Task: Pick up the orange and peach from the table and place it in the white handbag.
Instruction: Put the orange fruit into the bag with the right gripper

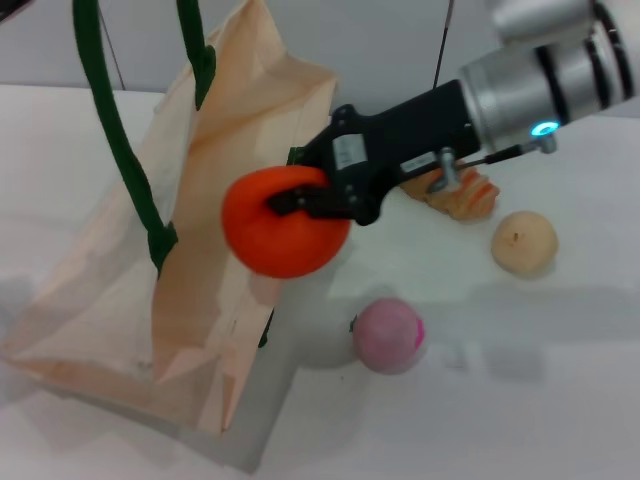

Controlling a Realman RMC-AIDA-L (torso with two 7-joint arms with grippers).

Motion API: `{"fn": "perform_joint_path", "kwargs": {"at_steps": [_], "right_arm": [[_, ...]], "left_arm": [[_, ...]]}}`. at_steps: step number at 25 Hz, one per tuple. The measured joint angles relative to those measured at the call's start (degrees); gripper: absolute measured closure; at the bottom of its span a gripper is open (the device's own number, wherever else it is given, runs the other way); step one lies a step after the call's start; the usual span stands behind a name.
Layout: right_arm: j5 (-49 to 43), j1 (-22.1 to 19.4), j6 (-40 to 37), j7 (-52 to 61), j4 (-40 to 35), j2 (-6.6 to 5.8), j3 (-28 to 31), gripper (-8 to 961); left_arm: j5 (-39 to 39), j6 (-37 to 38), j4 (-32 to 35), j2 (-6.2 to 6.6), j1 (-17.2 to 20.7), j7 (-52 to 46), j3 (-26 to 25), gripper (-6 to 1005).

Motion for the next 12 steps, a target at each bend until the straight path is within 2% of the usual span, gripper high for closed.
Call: {"fn": "perform_joint_path", "kwargs": {"at_steps": [12], "right_arm": [[-0.3,5.8,19.7,-2.1,12.8,0.24,0.0,857]], "left_arm": [[-0.2,-0.2,-1.5,-0.24,-1.7,0.8,0.1,865]]}}
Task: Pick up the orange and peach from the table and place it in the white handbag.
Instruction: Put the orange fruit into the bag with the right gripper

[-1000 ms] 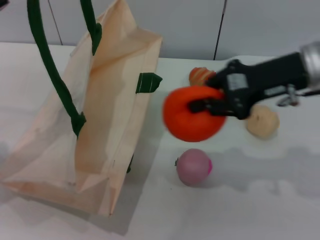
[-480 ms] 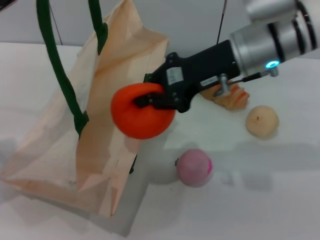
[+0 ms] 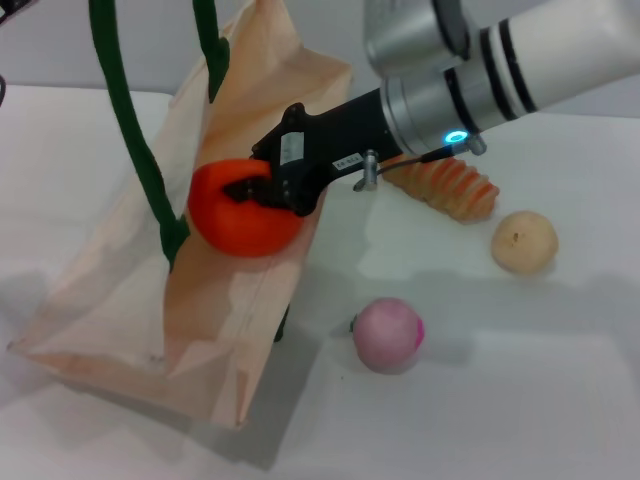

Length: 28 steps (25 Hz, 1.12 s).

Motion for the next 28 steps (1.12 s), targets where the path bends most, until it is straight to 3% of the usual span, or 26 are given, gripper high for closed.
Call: {"fn": "perform_joint_path", "kwargs": {"at_steps": [13,20,26,28], "right_arm": [[-0.5,4.6,8.9,-3.4,9.1,0.44,0.2,863],[0.0,4.8,9.2,-7.4,11.0,0.48,4.0,872],[0.0,4.3,10.8,-7.5,10.6,0.38,4.7,822],[0.0,4.3,13.1,-7.5,10.8,0.37,5.1,737]], "left_arm": [[-0.1,0.2,-0.6,-0.09,-1.4,0.3,-0.3,865],[-0.7,0.3,-1.0,-0.1,-1.0,0.5,-0.7,865],[-1.0,0.3,-1.1,-0.05,-0.7,0.5,-0.7,865],[-1.0,0.3,-1.1,-0.04,-0.5,0.5,-0.7,865]]}}
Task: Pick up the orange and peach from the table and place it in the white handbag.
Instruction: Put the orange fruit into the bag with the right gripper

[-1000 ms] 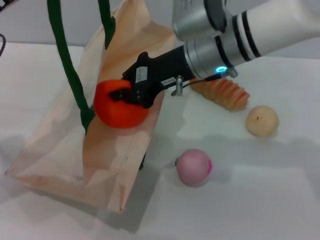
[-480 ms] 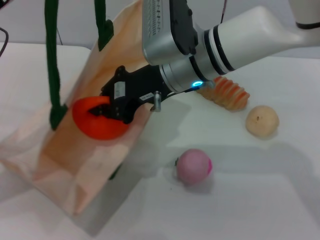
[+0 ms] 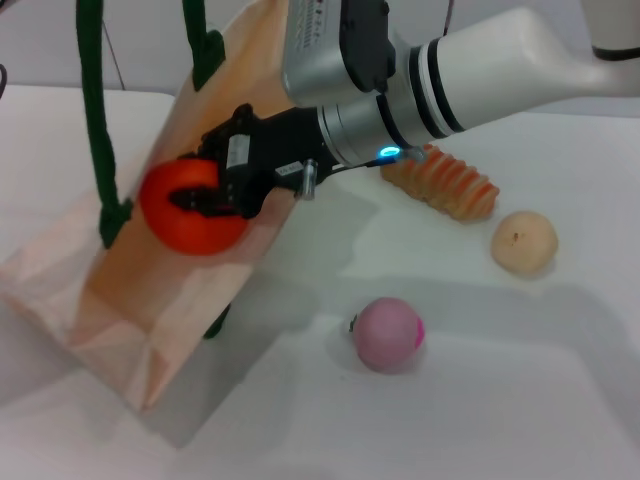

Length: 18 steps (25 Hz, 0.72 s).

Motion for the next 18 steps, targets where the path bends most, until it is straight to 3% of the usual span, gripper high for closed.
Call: {"fn": "perform_joint_path", "kwargs": {"at_steps": [3,9,18], "right_arm": [[0.0,0.0,2.8,0.1,0.2,0.0,0.4,609],[-0.1,0.2,3.7,0.9,0.3,-0.26,1.7,492],[-0.3,0.6,-7.4,2.6,-3.5,-0.6,1.4,214]], "left_arm": [[0.0,0.0,0.0,0.02,0.1,0.1,0.0,865],[-0.2,0.0,0.0,0.07,0.5,0.1,0.0,866],[-2.1,0.0,0.0,0.38,1.8,-0.1,0.0,866]]}}
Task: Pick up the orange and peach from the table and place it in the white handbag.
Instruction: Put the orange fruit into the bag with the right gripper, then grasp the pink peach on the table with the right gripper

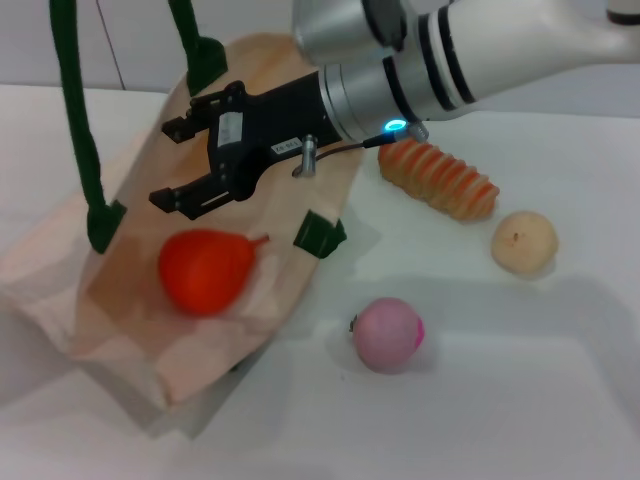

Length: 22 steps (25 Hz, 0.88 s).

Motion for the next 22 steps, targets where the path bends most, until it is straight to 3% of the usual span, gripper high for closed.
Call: {"fn": "perform_joint_path", "kwargs": {"at_steps": [4,11,22], "right_arm": [[0.8,-0.1,-0.9,1.1,-1.3,-0.01,0.3,120],[0.2,-1.6,-1.7,5.3,-4.0,-0.09,-1.7,120],[-0.3,-15.9,-19.5,14.2,-23.1,-0.15,-8.0,121]], "left_arm": [[-0.1,0.0,0.0,0.03,0.0,-0.2,0.0,866],[-0.7,0.0,0.0,0.09,0.7,-0.1,-0.7,866],[-1.3,0.7,0.0,-0.3,1.4,0.2,-0.7,865]]}}
